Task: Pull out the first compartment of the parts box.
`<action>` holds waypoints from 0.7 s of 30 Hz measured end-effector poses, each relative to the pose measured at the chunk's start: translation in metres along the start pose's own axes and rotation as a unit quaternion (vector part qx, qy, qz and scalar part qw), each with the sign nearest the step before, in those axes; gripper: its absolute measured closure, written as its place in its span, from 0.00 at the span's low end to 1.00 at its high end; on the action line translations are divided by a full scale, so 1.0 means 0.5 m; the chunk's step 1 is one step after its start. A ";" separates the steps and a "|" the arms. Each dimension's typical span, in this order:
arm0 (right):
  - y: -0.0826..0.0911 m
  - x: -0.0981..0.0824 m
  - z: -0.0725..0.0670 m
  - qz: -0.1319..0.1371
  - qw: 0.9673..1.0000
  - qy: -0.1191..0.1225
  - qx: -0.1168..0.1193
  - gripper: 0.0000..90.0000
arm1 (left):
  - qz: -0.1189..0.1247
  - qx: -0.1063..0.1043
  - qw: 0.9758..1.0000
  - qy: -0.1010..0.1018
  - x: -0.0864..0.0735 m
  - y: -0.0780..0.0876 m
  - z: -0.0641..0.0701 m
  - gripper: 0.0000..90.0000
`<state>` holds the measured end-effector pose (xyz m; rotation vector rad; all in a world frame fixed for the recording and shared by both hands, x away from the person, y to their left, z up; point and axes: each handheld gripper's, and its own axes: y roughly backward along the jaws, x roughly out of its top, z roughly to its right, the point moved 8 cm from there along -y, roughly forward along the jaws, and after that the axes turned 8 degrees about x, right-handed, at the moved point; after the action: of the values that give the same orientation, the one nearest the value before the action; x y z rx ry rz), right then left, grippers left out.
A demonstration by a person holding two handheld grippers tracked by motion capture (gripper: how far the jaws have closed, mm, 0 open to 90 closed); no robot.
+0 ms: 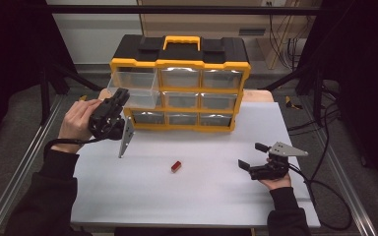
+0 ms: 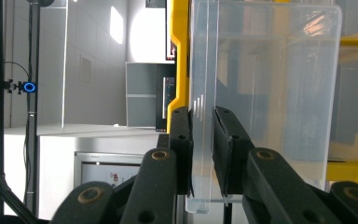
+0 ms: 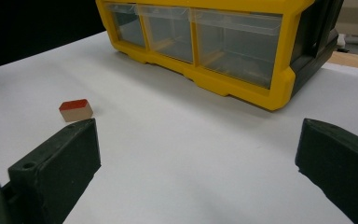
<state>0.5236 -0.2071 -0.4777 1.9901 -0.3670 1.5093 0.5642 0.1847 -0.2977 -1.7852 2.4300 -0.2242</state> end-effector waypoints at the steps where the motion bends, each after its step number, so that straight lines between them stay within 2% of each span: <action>1: 0.000 0.000 0.000 0.000 1.000 0.000 0.000 0.00 | -0.001 -0.002 1.000 0.002 0.000 0.000 -0.001 0.87; 4: 0.000 0.000 0.000 0.000 1.000 -0.001 0.000 0.01 | -0.003 -0.010 1.000 0.014 0.000 -0.001 -0.002 0.86; 12: 0.000 0.000 0.000 0.000 1.000 -0.002 0.001 0.00 | -0.007 -0.023 0.999 0.028 0.000 -0.002 -0.005 0.85; 18: -0.001 -0.001 0.000 -0.001 1.000 -0.002 0.001 0.01 | -0.007 -0.038 0.998 0.053 -0.001 -0.002 -0.009 0.83; 20: -0.001 -0.001 -0.001 -0.001 1.000 -0.002 0.002 0.01 | -0.010 -0.045 0.997 0.065 0.000 -0.002 -0.010 0.82; 21: -0.001 -0.001 -0.001 -0.001 1.000 -0.003 0.002 0.01 | -0.014 -0.050 0.996 0.078 0.000 -0.003 -0.010 0.81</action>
<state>0.5235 -0.2064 -0.4784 1.9970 -0.3648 1.5046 0.5645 0.1845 -0.2924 -1.9106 2.5663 -0.2568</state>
